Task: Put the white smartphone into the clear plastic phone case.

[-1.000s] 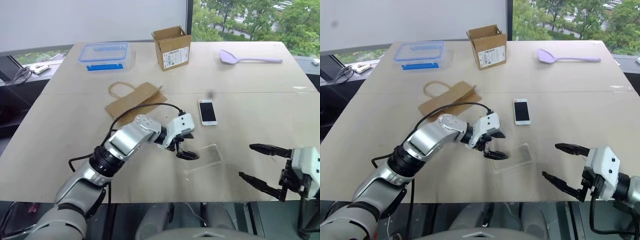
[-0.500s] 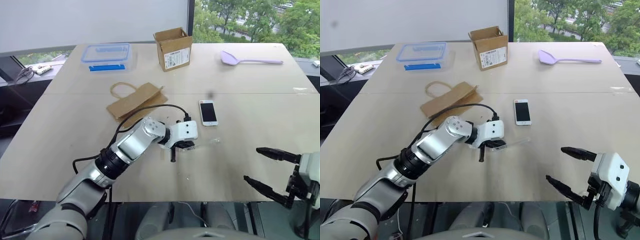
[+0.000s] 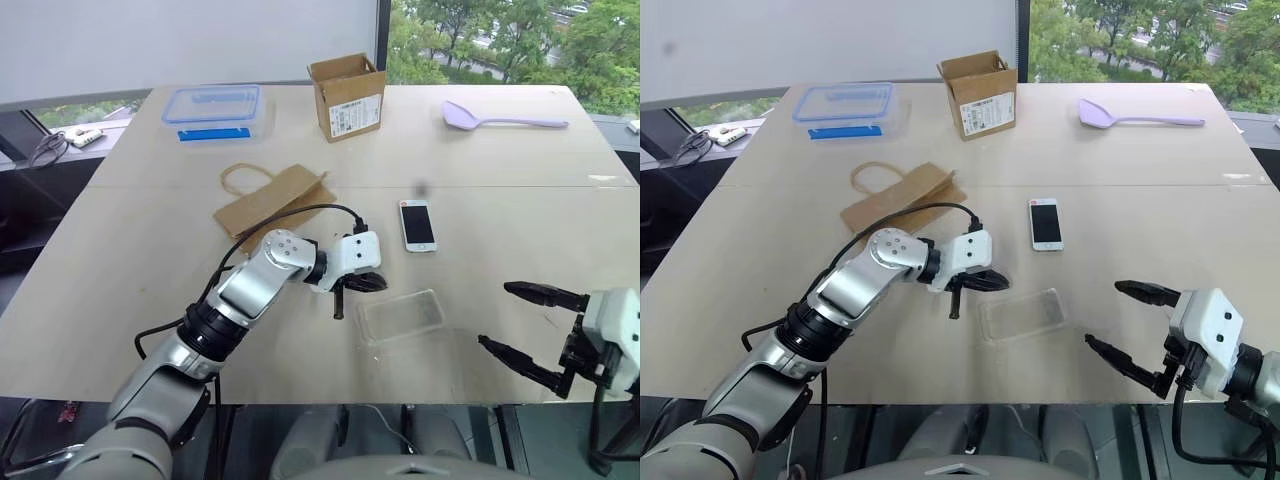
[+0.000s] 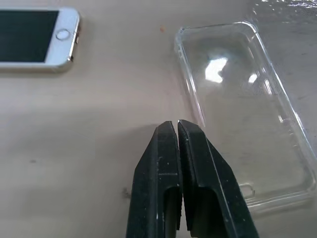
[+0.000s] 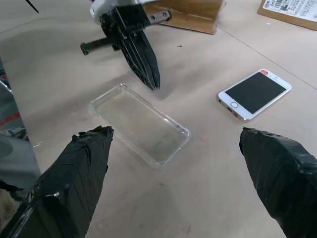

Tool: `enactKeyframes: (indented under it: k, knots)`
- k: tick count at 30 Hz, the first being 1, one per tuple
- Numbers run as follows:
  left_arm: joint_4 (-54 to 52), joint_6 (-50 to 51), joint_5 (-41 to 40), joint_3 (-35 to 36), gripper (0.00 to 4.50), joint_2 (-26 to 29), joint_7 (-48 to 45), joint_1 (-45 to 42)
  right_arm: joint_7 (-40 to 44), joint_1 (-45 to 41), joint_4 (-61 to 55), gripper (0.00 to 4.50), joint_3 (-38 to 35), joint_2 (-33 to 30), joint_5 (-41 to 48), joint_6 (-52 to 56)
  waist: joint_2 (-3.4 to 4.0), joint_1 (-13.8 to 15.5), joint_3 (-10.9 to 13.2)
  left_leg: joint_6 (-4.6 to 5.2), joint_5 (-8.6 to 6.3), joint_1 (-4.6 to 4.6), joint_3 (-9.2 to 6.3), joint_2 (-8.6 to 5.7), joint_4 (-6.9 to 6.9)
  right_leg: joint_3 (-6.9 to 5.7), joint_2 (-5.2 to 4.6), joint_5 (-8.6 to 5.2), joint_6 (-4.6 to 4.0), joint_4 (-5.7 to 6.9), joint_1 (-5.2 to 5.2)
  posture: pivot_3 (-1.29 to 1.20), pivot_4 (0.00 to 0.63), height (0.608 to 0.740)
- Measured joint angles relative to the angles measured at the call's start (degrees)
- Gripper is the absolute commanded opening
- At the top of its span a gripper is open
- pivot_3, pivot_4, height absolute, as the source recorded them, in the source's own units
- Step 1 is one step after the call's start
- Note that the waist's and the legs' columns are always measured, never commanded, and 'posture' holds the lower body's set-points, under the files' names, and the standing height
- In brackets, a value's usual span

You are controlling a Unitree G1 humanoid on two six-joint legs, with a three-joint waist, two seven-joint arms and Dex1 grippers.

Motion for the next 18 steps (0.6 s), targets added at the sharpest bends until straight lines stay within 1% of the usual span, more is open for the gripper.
enactKeyframes:
  k: [2, 3, 4, 7, 9, 13, 15, 16, 17, 18]
  knots:
    - [0.0, 0.1, 0.1, 0.1, 0.1, 0.1, -0.8, 0.0, 0.0, -0.2, 0.0, 4.5, 0.4, 0.0, -0.1, 0.0, 0.0, 0.0, 0.0, 0.0, 0.0, 0.0, 0.0, 0.0, 0.0, 0.0, 0.01, 0.0, 0.0, 0.0, 0.0, 0.0, 0.15, 0.74]
    - [-0.2, 0.7, -0.7, 0.4, 0.63, 0.2, -1.5, 0.1, 0.0, -0.2, 0.0, 4.5, 0.4, 0.0, -0.1, 0.0, 0.0, -0.1, 0.0, 0.0, 0.0, 0.0, 0.0, 0.0, 0.0, 0.0, 0.02, 0.0, 0.0, 0.0, 0.0, 0.0, 0.15, 0.74]
    - [-0.6, 1.8, -1.5, 0.8, 0.85, 0.2, -2.1, 0.3, 0.0, -0.1, 0.0, 4.5, 0.4, 0.0, -0.1, 0.0, 0.01, -0.1, 0.0, 0.0, 0.0, 0.0, -0.01, 0.0, 0.0, 0.0, 0.02, 0.0, 0.0, 0.0, -0.01, 0.0, 0.15, 0.74]
    - [-2.5, 4.6, -3.1, 1.3, 2.34, 0.7, -3.7, 0.3, 0.0, 0.4, 0.0, 4.5, 0.4, 0.1, -0.1, 0.0, 0.01, 0.0, 0.0, 0.0, 0.0, 0.01, -0.01, 0.0, 0.0, 0.0, 0.02, 0.0, 0.0, 0.01, 0.0, 0.0, 0.15, 0.74]
    - [-2.5, 4.6, -2.3, 0.7, 3.09, 0.8, -3.7, 0.3, 0.1, 1.0, -0.1, 4.5, 0.4, 0.1, -0.1, 0.0, 0.01, 0.0, 0.0, 0.0, 0.0, 0.0, -0.01, 0.0, 0.0, -0.01, 0.02, 0.0, 0.0, 0.01, 0.0, 0.0, 0.15, 0.74]
    - [-2.1, 3.4, 0.9, -2.5, 3.09, 1.3, -4.0, 0.4, 0.2, 3.0, -0.7, 4.5, 0.0, 0.2, 0.1, 0.0, 0.01, 0.0, 0.0, 0.0, 0.0, 0.0, 0.0, 0.0, 0.0, 0.0, 0.02, 0.0, 0.0, 0.01, 0.0, 0.0, 0.15, 0.74]
    - [-1.5, 2.2, 2.7, -3.5, 3.09, 1.0, -3.6, 0.4, 0.8, 4.8, -2.0, 4.5, -1.3, 0.4, 0.9, -0.1, 0.0, 0.0, 0.0, 0.0, 0.0, 0.0, 0.0, 0.0, 0.0, 0.0, 0.02, 0.0, 0.0, 0.01, 0.0, 0.0, 0.15, 0.74]
    - [-1.3, 1.2, 3.5, -3.7, 2.56, 0.8, -3.1, 0.4, 1.3, 5.6, -2.7, 4.5, -2.4, 0.4, 1.2, -0.2, 0.0, 0.0, 0.0, 0.0, 0.0, 0.01, 0.0, 0.0, 0.0, 0.0, 0.02, 0.0, 0.0, 0.01, 0.0, 0.0, 0.15, 0.74]
    - [-1.1, 0.6, 3.9, -3.8, 2.33, 0.6, -2.9, 0.4, 1.7, 6.1, -3.1, 4.5, -3.0, 0.4, 1.4, -0.2, 0.0, 0.0, 0.0, 0.01, 0.0, 0.02, 0.0, 0.0, 0.0, 0.0, 0.02, 0.0, 0.0, 0.0, 0.02, 0.0, 0.15, 0.74]
    - [-1.0, 0.0, 4.3, -3.8, 1.92, 0.3, -2.8, 0.5, 2.1, 6.7, -3.5, 4.5, -3.7, 0.3, 1.5, -0.3, 0.0, 0.0, 0.0, 0.01, 0.0, 0.02, 0.0, 0.0, 0.0, 0.0, 0.01, 0.0, 0.0, 0.01, 0.02, 0.0, 0.15, 0.74]
